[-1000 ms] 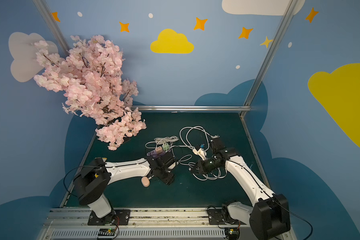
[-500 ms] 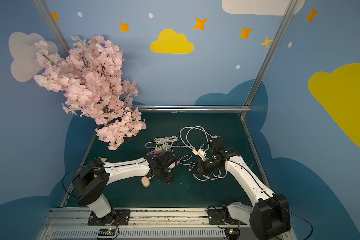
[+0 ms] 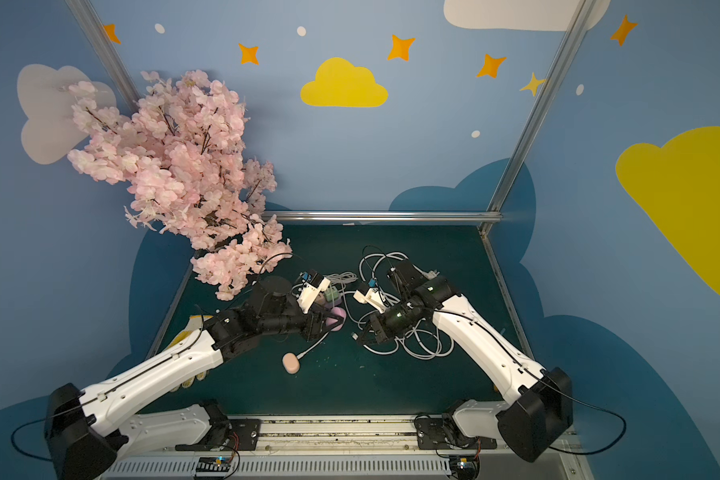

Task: Charge the bluetooth headset
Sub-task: Pick up the bluetooth headset from the center of the board.

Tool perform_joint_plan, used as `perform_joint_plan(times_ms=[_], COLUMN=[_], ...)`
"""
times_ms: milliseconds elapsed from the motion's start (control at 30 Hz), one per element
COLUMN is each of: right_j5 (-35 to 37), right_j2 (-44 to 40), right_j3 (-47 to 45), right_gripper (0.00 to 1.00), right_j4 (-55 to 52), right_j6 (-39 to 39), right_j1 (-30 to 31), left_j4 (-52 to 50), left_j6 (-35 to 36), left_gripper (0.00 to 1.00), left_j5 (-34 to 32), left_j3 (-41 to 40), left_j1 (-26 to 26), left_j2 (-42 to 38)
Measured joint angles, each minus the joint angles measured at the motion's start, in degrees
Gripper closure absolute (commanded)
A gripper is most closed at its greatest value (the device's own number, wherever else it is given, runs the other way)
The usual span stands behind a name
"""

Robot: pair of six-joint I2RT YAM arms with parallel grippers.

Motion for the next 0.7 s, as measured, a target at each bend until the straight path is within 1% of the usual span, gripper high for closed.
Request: perform_joint_plan(times_ms=[100, 200, 400, 700], right_j5=[0.0, 0.0, 0.0, -0.6], right_j2=[1.5, 2.9, 4.6, 4.0], right_j3=[3.6, 5.3, 5.6, 5.9], right_gripper=[1.0, 1.0, 1.0, 1.0], right_j4=[-1.6, -2.7, -3.8, -4.5], right_j6=[-0.5, -0.9, -1.0, -0.3], right_j1=[0.4, 0.8, 1.5, 2.3], left_j4=[0.0, 0.0, 0.0, 0.0], left_j6=[-0.3, -0.6, -1.0, -1.0], left_gripper=[0.92, 0.92, 0.93, 0.95], left_j5=[2.5, 3.8, 4.8, 4.9], left_j3=[0.0, -0.2, -0.3, -0.4], left_j1=[0.1, 0.1, 0.3, 0.8], left_j2=[-0.2, -1.2, -2.8, -2.3])
